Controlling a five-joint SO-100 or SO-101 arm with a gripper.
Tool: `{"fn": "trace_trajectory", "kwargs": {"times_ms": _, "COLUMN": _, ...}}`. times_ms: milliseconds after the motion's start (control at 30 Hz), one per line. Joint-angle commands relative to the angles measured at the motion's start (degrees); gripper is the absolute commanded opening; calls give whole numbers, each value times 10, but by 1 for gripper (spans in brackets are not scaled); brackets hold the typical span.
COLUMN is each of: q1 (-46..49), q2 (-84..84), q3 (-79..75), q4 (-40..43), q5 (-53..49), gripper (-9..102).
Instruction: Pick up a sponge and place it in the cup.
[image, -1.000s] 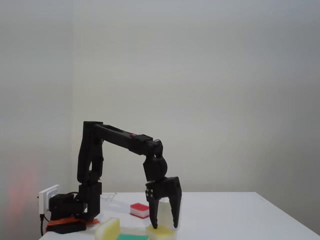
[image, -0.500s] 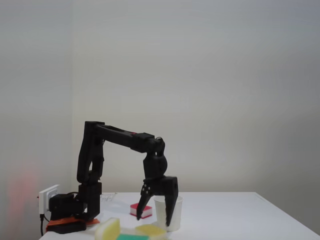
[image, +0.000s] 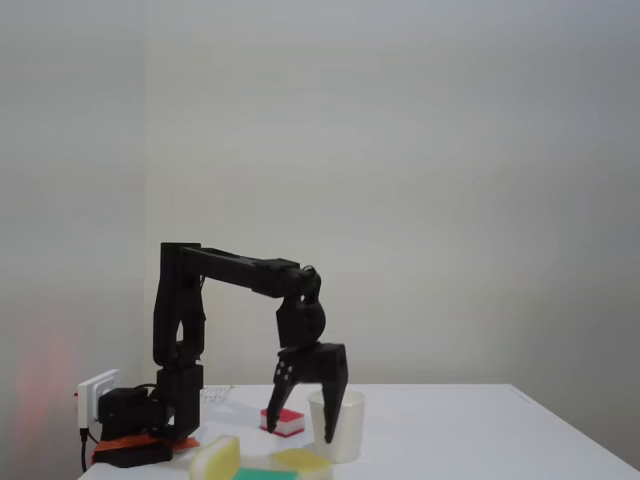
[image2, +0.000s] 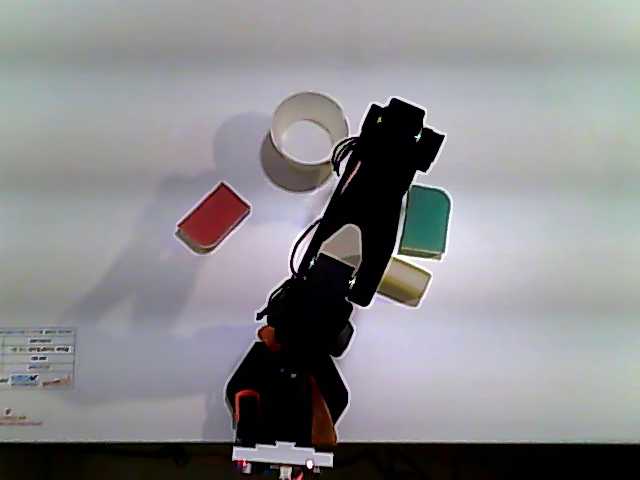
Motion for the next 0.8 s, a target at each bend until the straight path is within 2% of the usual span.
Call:
{"fn": "trace_trajectory", "kwargs": {"times_ms": 0, "q1": 9, "q2": 35, "q3": 25, "q4": -22, "q5": -9, "gripper": 36}}
{"fn": "trace_trajectory", "kwargs": {"times_ms": 400, "q1": 17, "q2": 25, "q3": 105, "q4": -124, "q5": -15, "gripper": 36}}
{"fn": "trace_trajectory", "kwargs": {"times_ms": 767, "q1": 21, "q2": -35, "q3": 105, "q4": -179, "q5": -11, "gripper": 33}}
